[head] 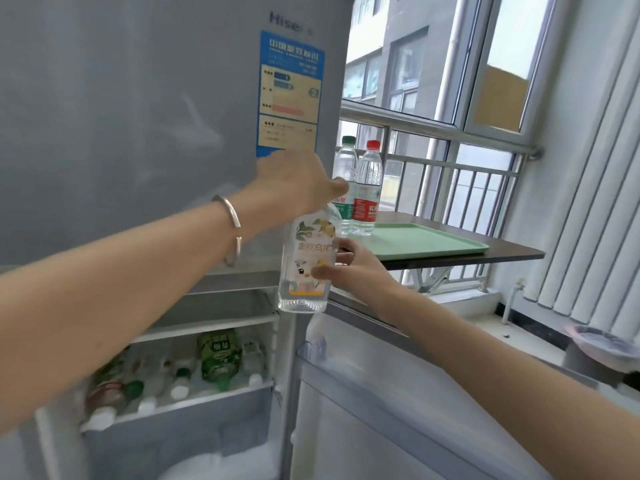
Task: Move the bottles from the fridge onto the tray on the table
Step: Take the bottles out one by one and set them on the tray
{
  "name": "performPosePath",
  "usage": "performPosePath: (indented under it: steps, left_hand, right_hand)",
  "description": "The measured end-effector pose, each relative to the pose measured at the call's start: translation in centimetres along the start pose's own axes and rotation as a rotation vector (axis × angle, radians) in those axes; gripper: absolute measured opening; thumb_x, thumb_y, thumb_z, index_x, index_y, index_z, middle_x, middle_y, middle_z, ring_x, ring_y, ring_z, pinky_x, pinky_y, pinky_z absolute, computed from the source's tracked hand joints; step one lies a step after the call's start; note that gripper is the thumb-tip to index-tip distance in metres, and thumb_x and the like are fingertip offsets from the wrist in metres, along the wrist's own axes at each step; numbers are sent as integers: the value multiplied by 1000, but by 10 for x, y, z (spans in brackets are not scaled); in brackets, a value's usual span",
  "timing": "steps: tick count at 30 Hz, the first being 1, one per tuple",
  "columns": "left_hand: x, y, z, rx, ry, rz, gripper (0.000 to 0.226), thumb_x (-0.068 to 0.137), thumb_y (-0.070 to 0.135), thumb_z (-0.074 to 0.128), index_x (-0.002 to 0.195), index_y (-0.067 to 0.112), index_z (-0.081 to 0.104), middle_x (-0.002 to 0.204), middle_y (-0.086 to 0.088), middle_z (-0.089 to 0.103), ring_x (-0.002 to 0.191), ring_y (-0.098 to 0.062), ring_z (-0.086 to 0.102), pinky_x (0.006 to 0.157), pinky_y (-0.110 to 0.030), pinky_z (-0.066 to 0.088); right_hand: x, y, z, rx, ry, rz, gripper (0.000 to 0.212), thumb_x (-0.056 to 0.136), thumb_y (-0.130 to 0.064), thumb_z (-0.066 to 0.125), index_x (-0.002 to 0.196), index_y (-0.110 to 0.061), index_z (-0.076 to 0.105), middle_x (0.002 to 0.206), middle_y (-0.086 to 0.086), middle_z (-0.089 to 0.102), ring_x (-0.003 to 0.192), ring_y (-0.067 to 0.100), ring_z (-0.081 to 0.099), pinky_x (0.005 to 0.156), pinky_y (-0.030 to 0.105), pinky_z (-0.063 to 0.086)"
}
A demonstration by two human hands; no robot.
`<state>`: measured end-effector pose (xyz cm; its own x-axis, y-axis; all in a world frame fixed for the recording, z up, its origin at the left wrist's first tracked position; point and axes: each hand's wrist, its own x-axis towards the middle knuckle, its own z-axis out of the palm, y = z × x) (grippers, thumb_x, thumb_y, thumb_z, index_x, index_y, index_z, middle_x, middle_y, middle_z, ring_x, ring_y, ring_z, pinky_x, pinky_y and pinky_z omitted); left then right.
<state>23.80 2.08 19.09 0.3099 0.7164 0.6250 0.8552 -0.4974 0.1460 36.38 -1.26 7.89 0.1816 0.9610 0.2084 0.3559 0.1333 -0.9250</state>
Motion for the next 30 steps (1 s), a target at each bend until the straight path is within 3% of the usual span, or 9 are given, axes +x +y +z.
performPosePath:
  steps: [3, 5, 8, 14, 16, 18, 22, 25, 30]
  left_hand:
    - [21, 20, -9, -70, 100, 19, 55, 86, 63, 43, 60, 14, 47, 58, 0, 46, 49, -16, 42, 49, -26, 33]
    - [33, 34, -12, -100, 138, 18, 58, 85, 66, 44, 61, 14, 47, 58, 1, 45, 50, -15, 40, 51, -26, 34]
    - [46, 54, -9, -141, 163, 32, 57, 85, 66, 46, 58, 16, 44, 58, 3, 44, 51, -14, 38, 55, -26, 36]
    - [75, 88, 7, -284, 224, 129, 56, 87, 63, 46, 60, 14, 46, 54, 3, 44, 51, -15, 43, 51, -25, 35]
    - [85, 96, 19, -443, 198, 182, 55, 92, 60, 39, 96, 9, 57, 62, 2, 53, 54, -15, 51, 51, -27, 40]
    - [92, 98, 42, -640, 97, 170, 52, 97, 50, 34, 127, 8, 42, 78, -5, 63, 64, -19, 61, 55, -32, 49]
    - [96, 98, 116, -646, -220, 32, 31, 101, 23, 32, 120, 2, 46, 103, -16, 58, 75, -20, 54, 61, -28, 44]
    - [92, 97, 162, -587, -266, -14, 36, 101, 22, 34, 125, -1, 47, 116, -19, 61, 89, -27, 56, 74, -35, 44]
    - [99, 99, 192, -524, -288, -29, 44, 102, 27, 30, 138, 4, 41, 133, -16, 54, 115, -31, 54, 90, -38, 42]
  right_hand:
    - [-7, 2, -4, -173, 152, -138, 80, 63, -39, 85, 129, -25, 42, 121, -3, 56, 108, 14, 57, 94, 32, 47]
    - [-1, 4, -6, -283, 288, -168, 88, 57, -45, 85, 129, -25, 39, 119, -3, 48, 109, 16, 51, 92, 33, 45]
    - [14, 2, -13, -379, 460, -180, 85, 59, -46, 82, 124, -14, 38, 116, 3, 50, 106, 24, 55, 88, 44, 54]
    - [55, 0, -58, -407, 602, -232, 73, 61, -35, 79, 117, -12, 38, 109, 5, 56, 97, 25, 61, 78, 43, 58]
    - [75, 0, -78, -391, 622, -235, 74, 60, -33, 77, 116, -11, 34, 106, 7, 57, 93, 27, 63, 75, 43, 58]
    - [96, 4, -99, -378, 612, -214, 76, 64, -30, 78, 117, -9, 29, 107, 9, 57, 94, 29, 63, 78, 44, 58]
    - [141, 22, -140, -383, 610, -86, 79, 66, -39, 81, 120, -9, 32, 108, 6, 61, 98, 27, 65, 85, 40, 56]
    - [165, 36, -161, -378, 576, 8, 83, 71, -40, 80, 128, -8, 29, 113, 6, 62, 105, 28, 63, 87, 34, 52]
    - [196, 57, -174, -398, 499, 104, 89, 76, -33, 77, 139, -5, 20, 130, 11, 55, 119, 30, 56, 97, 36, 47]
